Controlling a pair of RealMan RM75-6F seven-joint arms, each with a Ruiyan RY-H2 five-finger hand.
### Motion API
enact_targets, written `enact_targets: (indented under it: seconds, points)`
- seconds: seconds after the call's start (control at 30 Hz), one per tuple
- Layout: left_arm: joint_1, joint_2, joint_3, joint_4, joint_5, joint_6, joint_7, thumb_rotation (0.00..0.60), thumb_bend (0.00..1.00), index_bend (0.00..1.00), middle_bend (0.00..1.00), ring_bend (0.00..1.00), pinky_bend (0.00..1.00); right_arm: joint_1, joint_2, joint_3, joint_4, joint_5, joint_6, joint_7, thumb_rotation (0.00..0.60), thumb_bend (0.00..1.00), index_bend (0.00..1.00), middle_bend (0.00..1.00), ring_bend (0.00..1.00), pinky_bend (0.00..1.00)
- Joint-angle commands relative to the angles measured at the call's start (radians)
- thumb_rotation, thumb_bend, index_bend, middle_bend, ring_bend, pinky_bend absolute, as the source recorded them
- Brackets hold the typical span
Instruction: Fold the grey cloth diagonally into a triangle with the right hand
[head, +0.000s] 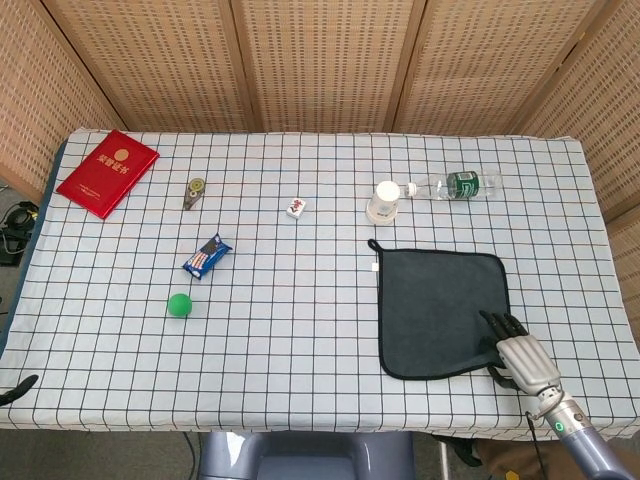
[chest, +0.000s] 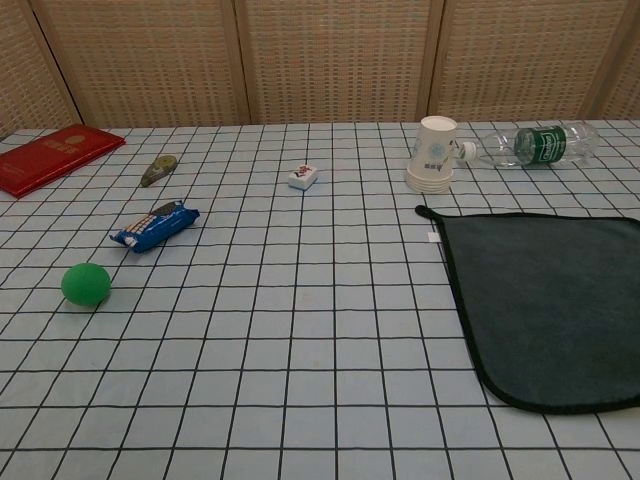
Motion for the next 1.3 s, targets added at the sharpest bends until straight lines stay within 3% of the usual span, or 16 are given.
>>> enact_targets:
  seconds: [0.03, 0.5, 0.8, 1.07, 1.3]
  points:
    - [0.001, 0.000, 0.001, 0.000, 0.001, 0.001, -0.001, 0.600, 0.00, 0.00, 0.00, 0.00, 0.00, -0.002, -0.006, 0.000, 0.010, -0.006, 0.013, 0.007, 0.600, 0.62, 0.48, 0.02, 0.00, 0.00]
    - [-0.002, 0.002, -0.001, 0.001, -0.005, -0.005, -0.007, 0.600, 0.00, 0.00, 0.00, 0.00, 0.00, 0.018, -0.019, 0.018, 0.012, -0.039, 0.076, 0.009, 0.600, 0.66, 0.60, 0.06, 0.00, 0.00]
    - [-0.011, 0.002, -0.003, 0.004, -0.018, -0.027, -0.007, 0.600, 0.00, 0.00, 0.00, 0.00, 0.00, 0.078, 0.019, 0.050, -0.070, -0.003, -0.007, -0.040, 0.600, 0.66, 0.62, 0.08, 0.00, 0.00]
    - [-0.032, 0.000, -0.011, -0.002, -0.053, -0.074, -0.001, 0.600, 0.00, 0.00, 0.00, 0.00, 0.00, 0.229, 0.075, 0.157, -0.276, 0.085, -0.184, -0.308, 0.600, 0.66, 0.62, 0.09, 0.00, 0.00]
    - [-0.045, 0.002, -0.021, 0.002, -0.086, -0.103, -0.010, 0.600, 0.00, 0.00, 0.00, 0.00, 0.00, 0.321, 0.048, 0.231, -0.313, 0.239, -0.313, -0.473, 0.600, 0.66, 0.62, 0.09, 0.00, 0.00]
